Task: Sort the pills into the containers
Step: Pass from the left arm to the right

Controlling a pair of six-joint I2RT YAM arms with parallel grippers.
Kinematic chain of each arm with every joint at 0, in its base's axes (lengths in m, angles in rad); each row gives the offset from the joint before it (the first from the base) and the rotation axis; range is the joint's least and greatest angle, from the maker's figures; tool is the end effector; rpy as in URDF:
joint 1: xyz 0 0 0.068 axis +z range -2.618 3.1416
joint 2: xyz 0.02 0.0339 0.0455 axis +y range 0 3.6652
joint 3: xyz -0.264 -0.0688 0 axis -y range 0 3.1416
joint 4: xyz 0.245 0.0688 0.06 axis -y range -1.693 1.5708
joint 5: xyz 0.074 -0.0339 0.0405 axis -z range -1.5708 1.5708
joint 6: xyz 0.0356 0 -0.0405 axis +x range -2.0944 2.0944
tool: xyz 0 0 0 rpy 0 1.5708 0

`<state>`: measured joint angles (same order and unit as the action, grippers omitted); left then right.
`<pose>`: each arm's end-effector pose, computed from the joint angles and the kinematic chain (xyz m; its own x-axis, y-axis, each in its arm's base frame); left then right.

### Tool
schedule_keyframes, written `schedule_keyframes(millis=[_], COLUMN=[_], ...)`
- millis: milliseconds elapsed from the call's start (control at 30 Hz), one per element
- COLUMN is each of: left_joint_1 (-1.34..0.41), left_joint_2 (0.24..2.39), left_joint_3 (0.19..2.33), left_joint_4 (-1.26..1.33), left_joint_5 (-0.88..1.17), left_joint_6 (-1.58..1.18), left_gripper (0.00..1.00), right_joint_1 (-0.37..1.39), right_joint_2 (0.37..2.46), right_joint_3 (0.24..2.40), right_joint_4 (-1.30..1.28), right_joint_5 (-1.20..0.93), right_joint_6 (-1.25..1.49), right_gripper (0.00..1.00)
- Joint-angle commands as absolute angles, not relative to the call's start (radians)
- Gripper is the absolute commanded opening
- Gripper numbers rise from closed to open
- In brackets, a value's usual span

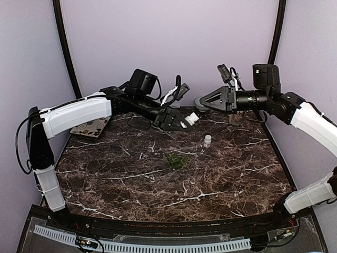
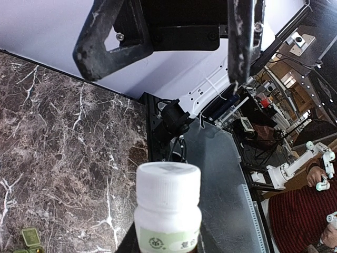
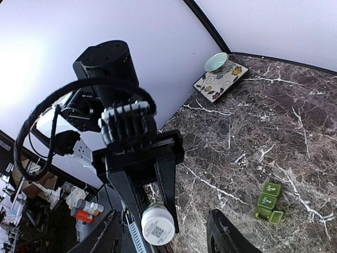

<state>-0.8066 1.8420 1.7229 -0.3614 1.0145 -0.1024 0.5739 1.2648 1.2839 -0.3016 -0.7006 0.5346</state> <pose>0.2712 -0.3266 0.3554 -0.4104 0.3502 -0.8420 0.8649 -0.1432 -0.4811 0.2239 0.1721 0.4017 -0.6778 0.0256 -0.7348 -0.6852 0.3403 0.6439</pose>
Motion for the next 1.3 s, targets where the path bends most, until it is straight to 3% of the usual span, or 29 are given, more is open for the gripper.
schedule_keyframes(millis=[0, 633, 1033, 1267], left_joint_1=[-0.789, -0.778, -0.775, -0.772], left_joint_2=[1.844, 1.897, 1.907, 1.908], left_joint_3=[1.756, 1.799, 1.801, 1.805], left_joint_4=[-0.329, -0.303, -0.290, -0.289], left_joint_5=[1.118, 1.194, 1.203, 1.197], left_joint_6=[-0.155, -0.209, -0.216, -0.213], left_gripper=[0.00, 0.00, 0.00, 0.00], right_joint_1=[0.573, 0.632, 0.649, 0.651], right_joint_2=[1.263, 1.322, 1.356, 1.368], right_joint_3=[1.290, 1.319, 1.350, 1.369], right_joint_4=[-0.318, -0.359, -0.382, -0.396], right_joint_5=[-0.760, -0.794, -0.806, -0.808], right_joint_6=[0.488, 0.446, 0.433, 0.430], right_gripper=[0.55, 0.54, 0.37, 0.13])
